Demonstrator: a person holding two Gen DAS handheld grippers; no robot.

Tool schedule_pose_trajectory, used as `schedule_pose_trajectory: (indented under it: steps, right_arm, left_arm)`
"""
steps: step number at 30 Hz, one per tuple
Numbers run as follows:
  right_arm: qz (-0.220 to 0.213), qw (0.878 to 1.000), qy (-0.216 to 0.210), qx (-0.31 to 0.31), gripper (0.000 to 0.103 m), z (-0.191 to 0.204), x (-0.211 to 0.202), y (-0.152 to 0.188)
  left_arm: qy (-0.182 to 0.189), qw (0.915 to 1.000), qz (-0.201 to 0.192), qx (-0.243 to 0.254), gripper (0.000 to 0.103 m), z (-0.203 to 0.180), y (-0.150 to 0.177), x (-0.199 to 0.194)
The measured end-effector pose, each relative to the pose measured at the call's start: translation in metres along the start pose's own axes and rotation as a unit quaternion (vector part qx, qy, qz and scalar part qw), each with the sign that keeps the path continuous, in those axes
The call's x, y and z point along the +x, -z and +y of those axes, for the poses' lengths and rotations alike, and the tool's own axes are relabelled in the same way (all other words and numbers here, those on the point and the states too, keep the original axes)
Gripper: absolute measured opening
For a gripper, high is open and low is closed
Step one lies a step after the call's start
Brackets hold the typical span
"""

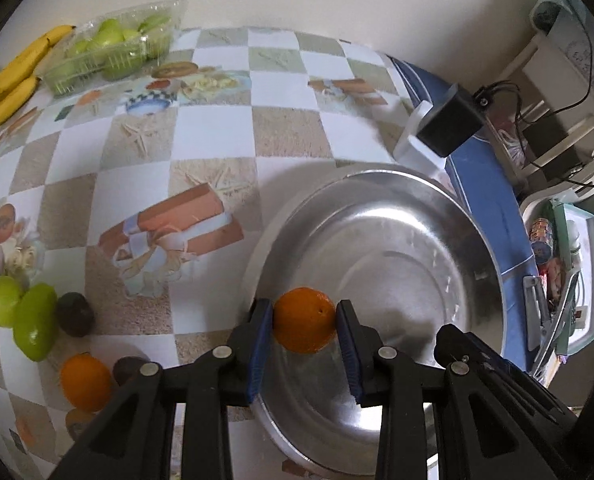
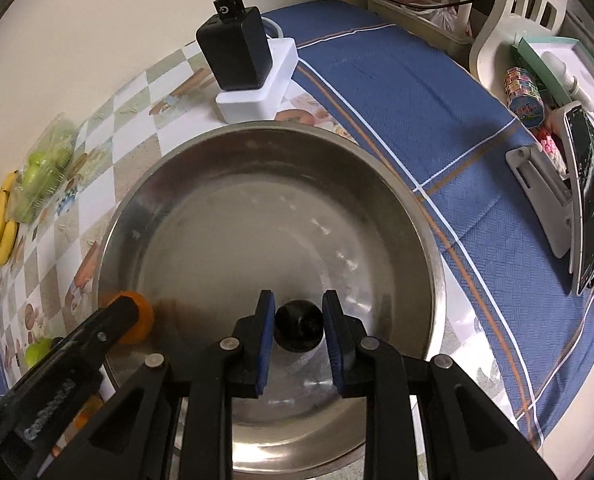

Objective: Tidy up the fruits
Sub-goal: 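Carry the orange with the left tool while the right tool carries the plum over the steel bowl, then open the left tool to drop the orange while the right tool releases the plum into the bowl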

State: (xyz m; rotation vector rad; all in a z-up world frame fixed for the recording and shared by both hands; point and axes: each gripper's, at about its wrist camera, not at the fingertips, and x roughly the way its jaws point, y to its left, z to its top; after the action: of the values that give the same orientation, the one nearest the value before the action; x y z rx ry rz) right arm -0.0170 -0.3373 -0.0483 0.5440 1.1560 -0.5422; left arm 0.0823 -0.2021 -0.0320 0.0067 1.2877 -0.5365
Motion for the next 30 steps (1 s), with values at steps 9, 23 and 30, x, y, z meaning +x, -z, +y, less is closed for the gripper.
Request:
schedule_pose_trajectory:
  steps: [9, 23, 30]
  right_arm:
    - [0.005, 1.000, -0.016, -0.011, 0.025, 0.010, 0.005, 0.002]
    - [0.004, 1.000, -0.024, -0.011, 0.040, 0.017, -0.002, 0.001]
    - [-0.007, 0.999, -0.034, -0.031, 0.063, 0.028, -0.013, 0.003]
  left_arm:
    - [-0.004, 0.9998, -0.006, -0.021, 0.035, 0.017, -0.003, -0.003]
    - [0.015, 0.9993, -0.019, -0.030, 0.048, 0.022, -0.005, -0.029]
    - [-0.040, 0.9973, -0.046, -0.041, 0.070, 0.036, -0.005, -0.062]
